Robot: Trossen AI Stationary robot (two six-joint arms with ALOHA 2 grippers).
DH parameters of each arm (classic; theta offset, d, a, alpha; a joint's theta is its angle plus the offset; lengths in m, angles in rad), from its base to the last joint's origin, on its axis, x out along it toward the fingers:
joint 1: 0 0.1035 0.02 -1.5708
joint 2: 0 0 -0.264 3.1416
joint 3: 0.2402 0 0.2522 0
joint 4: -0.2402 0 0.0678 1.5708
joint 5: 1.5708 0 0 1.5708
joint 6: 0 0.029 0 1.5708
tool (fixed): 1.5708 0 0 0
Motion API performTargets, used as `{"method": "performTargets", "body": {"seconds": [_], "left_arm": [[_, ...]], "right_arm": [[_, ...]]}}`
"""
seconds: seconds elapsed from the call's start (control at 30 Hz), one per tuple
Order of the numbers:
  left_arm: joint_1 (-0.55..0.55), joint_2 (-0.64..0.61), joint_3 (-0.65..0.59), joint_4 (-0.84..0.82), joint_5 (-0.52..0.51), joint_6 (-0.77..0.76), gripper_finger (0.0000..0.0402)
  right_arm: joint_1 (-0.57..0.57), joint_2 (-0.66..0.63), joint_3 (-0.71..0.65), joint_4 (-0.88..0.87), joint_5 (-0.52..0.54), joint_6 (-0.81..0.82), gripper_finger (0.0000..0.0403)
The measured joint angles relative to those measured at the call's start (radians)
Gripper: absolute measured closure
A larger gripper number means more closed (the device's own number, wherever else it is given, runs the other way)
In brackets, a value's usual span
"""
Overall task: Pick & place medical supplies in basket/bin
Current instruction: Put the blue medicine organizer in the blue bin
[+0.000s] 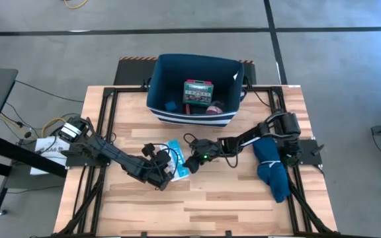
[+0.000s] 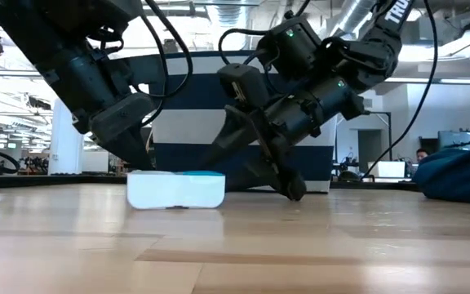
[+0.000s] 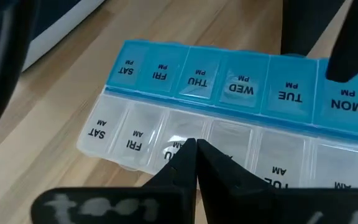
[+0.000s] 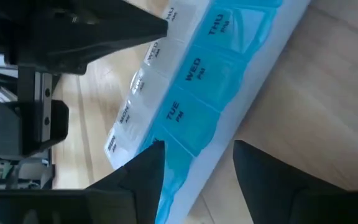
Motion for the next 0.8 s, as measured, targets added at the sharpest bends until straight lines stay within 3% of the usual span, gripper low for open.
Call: {"method": "performTargets", "body": {"seconds": [0.67,0.8], "left_arm": [[-0.034,0.001,0.001,0.023,0.005,0.000,0.0401],[-0.074,0.007,0.077,-0.057,-0.007,0.007,0.0401]], "right_arm": [[0.041,0.003,0.041,-0.075,0.034,0.004,0.0216],[0.049,0.003,0.041,-0.078,0.033,0.005,0.0216]]}}
